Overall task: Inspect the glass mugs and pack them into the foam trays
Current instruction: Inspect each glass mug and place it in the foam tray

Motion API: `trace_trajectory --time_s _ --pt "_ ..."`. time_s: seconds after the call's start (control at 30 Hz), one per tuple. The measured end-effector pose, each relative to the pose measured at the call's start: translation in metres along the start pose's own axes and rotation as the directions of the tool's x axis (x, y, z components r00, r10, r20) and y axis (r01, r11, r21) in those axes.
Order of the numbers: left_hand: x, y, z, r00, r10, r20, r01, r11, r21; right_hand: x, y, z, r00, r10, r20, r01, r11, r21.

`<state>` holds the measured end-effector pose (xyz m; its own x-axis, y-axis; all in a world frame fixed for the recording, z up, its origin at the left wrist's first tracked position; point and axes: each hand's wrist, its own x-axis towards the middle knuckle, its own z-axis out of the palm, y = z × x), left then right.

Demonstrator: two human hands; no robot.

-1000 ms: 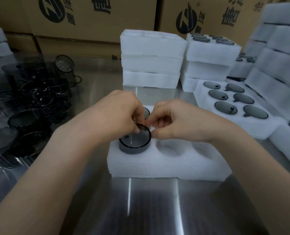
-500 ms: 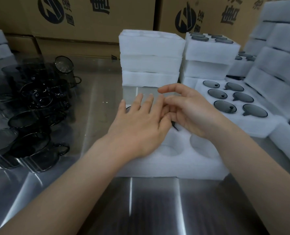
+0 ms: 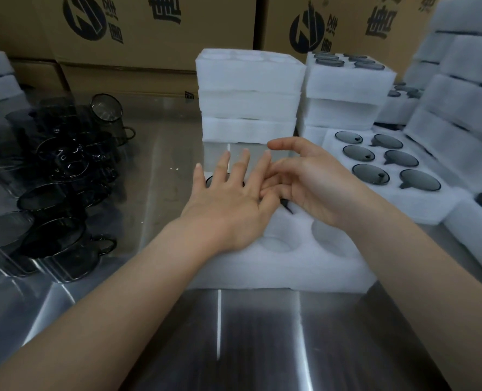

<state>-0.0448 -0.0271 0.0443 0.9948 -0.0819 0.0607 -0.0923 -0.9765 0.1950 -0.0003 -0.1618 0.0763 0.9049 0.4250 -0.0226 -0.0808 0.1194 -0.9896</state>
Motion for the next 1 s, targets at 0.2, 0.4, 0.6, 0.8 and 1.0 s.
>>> trace_trajectory --time_s 0.2,0.4,0.6,0.8,1.0 --pt "-0.003 0.0 0.005 0.999 0.016 -0.041 -0.016 1.0 0.004 -0.004 0.001 0.003 0.999 -0.04 -0.029 0.04 0.999 0.008" --pt "0.008 -0.008 -0.019 0.998 -0.06 0.016 0.061 0.896 -0.44 -0.006 0.0 -0.01 0.963 -0.17 -0.209 0.179 0.984 0.021" --pt "0.009 -0.005 -0.033 0.987 -0.121 -0.104 0.055 0.868 -0.493 -0.003 0.003 -0.017 0.923 -0.207 -0.324 0.204 0.978 -0.043" --pt "0.023 0.011 -0.013 0.998 -0.052 -0.048 0.049 0.997 -0.058 -0.003 0.004 -0.016 0.924 -0.217 -0.314 0.2 0.976 -0.084" --pt "0.02 0.008 -0.007 0.987 -0.071 -0.143 0.049 0.987 -0.154 -0.004 0.005 -0.013 0.936 -0.217 -0.277 0.178 0.971 -0.161"
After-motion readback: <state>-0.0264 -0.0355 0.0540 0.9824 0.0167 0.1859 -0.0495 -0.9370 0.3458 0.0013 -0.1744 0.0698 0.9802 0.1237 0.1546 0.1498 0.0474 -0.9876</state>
